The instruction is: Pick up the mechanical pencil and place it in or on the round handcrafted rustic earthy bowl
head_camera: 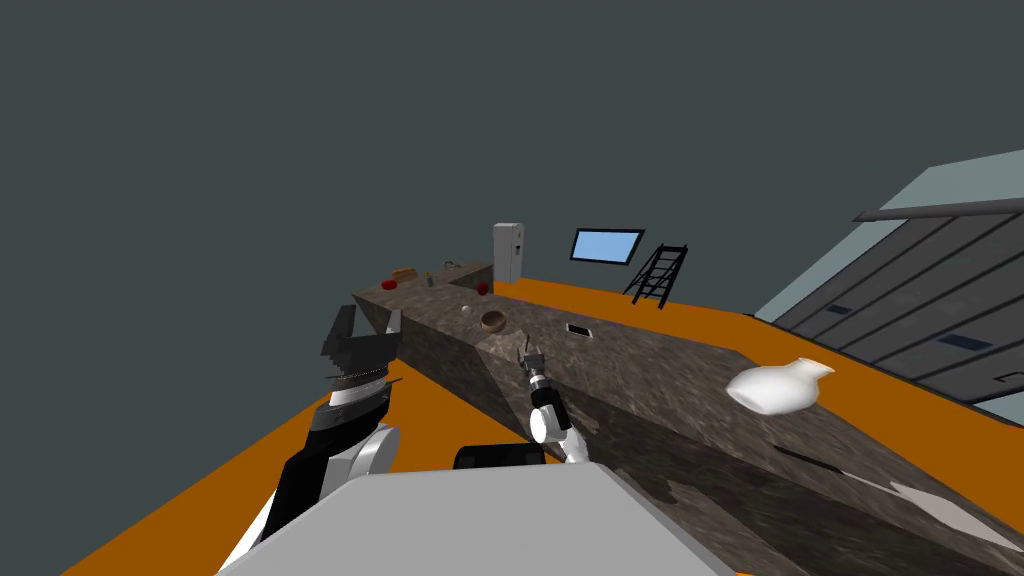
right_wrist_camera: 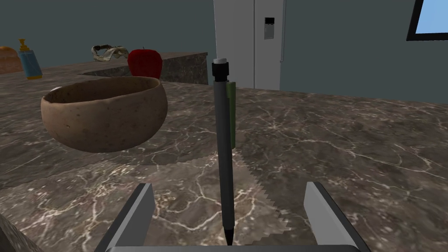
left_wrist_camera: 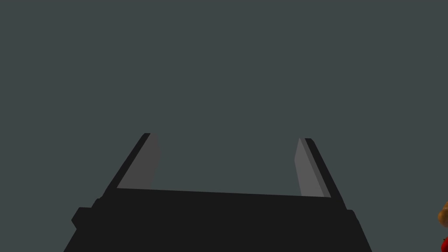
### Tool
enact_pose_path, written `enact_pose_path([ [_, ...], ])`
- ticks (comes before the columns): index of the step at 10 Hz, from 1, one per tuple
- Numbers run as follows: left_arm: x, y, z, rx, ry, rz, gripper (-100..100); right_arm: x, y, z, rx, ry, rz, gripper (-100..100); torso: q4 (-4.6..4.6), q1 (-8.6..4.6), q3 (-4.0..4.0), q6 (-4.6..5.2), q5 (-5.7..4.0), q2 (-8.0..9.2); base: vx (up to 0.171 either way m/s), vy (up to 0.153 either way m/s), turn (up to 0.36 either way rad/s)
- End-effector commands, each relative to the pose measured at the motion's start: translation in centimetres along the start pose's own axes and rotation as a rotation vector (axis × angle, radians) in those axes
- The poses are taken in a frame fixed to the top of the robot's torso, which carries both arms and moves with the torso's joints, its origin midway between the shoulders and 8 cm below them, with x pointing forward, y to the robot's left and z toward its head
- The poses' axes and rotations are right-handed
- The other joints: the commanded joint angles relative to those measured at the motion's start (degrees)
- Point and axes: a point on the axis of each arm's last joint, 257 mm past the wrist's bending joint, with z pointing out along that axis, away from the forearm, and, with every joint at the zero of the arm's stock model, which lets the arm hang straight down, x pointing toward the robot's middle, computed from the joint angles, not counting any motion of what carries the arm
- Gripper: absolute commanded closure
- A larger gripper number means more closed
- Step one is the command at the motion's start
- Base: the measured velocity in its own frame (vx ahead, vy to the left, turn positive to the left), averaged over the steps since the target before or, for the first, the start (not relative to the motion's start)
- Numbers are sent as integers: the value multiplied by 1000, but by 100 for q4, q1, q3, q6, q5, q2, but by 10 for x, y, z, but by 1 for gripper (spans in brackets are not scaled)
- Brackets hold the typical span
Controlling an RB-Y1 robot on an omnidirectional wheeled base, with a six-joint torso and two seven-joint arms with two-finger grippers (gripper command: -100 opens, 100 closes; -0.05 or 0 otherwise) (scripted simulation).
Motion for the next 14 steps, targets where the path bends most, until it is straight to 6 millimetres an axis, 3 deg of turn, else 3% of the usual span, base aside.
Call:
enact_pose_path([
  [1, 0, 0, 0, 0, 0, 0, 0, -2, 2, 7, 6, -4, -1, -100, 0, 0, 0, 0, 0, 0, -50, 33, -15],
  [12, 0, 0, 0, 0, 0, 0, 0, 7, 29, 81, 23, 0, 6, -100, -1, -9, -3, 1, -2, -6, -45, 23, -26],
  [14, 0, 0, 0, 0, 0, 0, 0, 7, 27, 82, 23, 0, 2, -100, 0, -6, -1, 0, -1, -3, -29, 19, -7],
])
